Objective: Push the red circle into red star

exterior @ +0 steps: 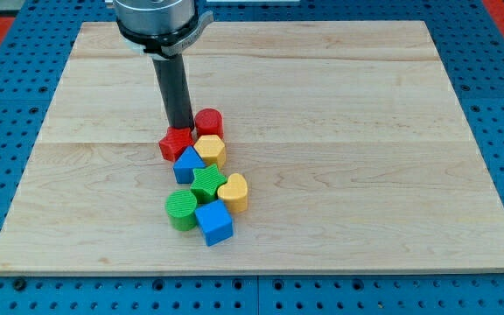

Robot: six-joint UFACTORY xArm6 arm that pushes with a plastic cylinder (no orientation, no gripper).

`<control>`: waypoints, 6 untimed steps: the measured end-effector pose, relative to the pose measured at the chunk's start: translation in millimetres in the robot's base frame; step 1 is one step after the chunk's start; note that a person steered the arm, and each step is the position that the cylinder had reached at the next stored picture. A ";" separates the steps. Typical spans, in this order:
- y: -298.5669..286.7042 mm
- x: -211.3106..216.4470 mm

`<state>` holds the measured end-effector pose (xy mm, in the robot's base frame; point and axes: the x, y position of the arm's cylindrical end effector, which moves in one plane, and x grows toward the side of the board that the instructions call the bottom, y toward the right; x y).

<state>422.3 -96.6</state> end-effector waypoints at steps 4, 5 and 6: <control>-3.7 -32.1; 43.2 -46.5; 54.0 -27.8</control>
